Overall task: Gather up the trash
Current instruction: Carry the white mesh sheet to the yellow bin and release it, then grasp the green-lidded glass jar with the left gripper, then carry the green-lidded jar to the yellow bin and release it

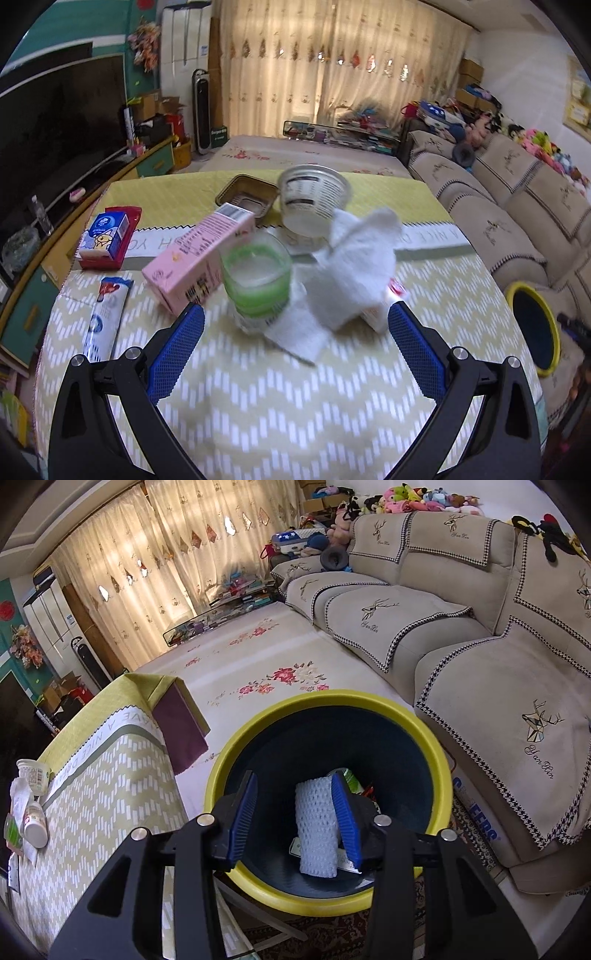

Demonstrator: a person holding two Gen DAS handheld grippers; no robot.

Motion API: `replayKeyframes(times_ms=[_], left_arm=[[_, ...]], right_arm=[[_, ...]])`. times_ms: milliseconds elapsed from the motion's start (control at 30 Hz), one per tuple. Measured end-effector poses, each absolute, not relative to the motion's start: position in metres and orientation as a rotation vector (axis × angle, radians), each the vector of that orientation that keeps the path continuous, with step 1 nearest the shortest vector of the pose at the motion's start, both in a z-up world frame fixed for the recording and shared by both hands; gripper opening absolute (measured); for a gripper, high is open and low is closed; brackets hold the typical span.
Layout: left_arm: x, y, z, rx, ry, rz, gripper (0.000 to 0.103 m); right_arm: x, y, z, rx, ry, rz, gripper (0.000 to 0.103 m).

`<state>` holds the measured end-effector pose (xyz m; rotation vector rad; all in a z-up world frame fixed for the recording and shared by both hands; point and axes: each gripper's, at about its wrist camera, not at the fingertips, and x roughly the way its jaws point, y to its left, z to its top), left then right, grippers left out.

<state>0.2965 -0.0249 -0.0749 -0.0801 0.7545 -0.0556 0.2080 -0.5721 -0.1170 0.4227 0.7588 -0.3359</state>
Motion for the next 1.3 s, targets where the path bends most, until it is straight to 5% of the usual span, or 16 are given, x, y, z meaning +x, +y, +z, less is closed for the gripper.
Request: replayKeyframes(times_ms=[300, 600, 767, 1300], left_arm=[[0.341, -0.010, -0.093, -0.115, 0.808, 0.003, 0.094], [0.362, -0.001, -0.113, -0.130, 0.834, 0.032, 0.077], [0.371, 0.004, -0.121, -0.149, 0.851, 0.022, 0.056], [0.324, -0.017, -0.068, -0.093, 0.729, -0.011, 0.056]], right_arm=[[0.220, -0.558, -0.125, 0.413, 0.789, -0.308, 0.040], [0.226, -0.555, -0.129, 0.416, 0.802, -0.305, 0.040], [0.227, -0.553, -0.132, 0.420, 0.809, -0.298, 0.040], [0.204, -0.554, -0.119, 0.434, 0.763, -0.286, 0.040]])
